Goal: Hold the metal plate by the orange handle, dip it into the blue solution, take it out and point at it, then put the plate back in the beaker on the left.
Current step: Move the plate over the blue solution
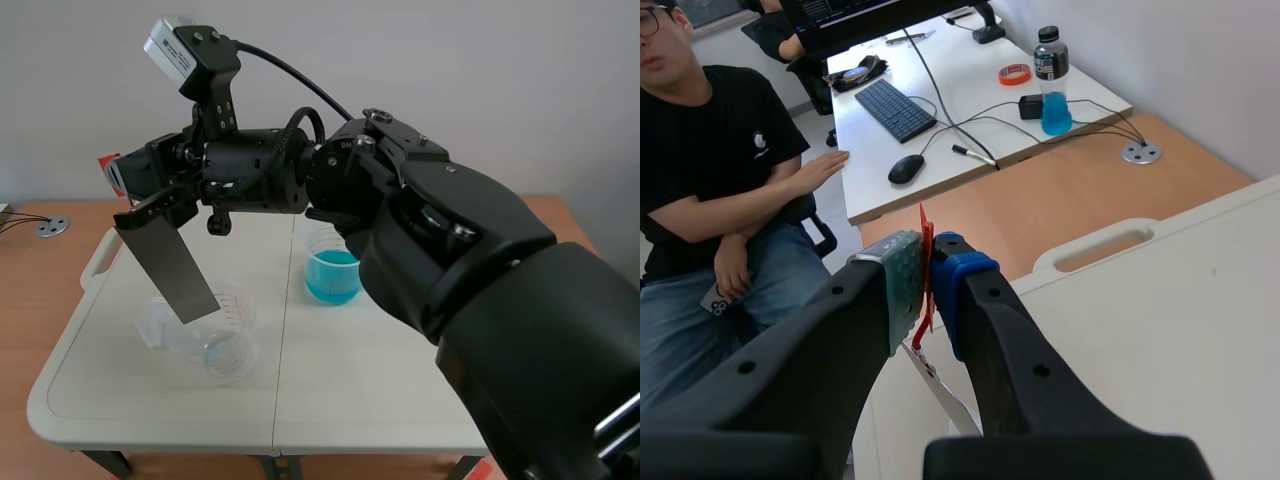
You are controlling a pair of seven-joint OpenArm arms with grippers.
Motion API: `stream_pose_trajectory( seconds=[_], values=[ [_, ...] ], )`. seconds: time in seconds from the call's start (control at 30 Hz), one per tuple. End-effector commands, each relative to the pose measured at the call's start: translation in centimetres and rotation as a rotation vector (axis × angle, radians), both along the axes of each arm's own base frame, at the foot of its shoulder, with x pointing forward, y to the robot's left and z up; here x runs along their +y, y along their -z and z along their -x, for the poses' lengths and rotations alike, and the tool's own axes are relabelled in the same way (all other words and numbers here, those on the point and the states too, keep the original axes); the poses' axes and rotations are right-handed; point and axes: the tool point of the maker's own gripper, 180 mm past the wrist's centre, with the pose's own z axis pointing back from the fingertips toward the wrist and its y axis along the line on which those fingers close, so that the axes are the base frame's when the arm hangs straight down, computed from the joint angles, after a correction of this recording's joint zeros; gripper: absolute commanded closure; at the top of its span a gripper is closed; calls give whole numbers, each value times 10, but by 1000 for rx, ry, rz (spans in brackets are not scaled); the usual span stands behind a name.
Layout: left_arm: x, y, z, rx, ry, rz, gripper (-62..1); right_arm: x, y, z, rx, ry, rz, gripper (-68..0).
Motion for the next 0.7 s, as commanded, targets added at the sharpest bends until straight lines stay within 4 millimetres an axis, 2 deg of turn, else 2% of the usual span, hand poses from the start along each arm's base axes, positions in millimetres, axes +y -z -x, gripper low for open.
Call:
stream_pose_trajectory(
  seconds=[0.0,0.3,0.67],
  values=[
    [-4,-2,-2,-9,-3,12,-77,1,-17,2,-41,-14,-38,-13],
    [-5,-2,-3,-16,-4,15,-77,-7,-39,15,-154,6,-34,-13],
    [-4,1,-20,-55,0,15,-77,-19,-67,16,-243,65,-42,-13]
  ],
)
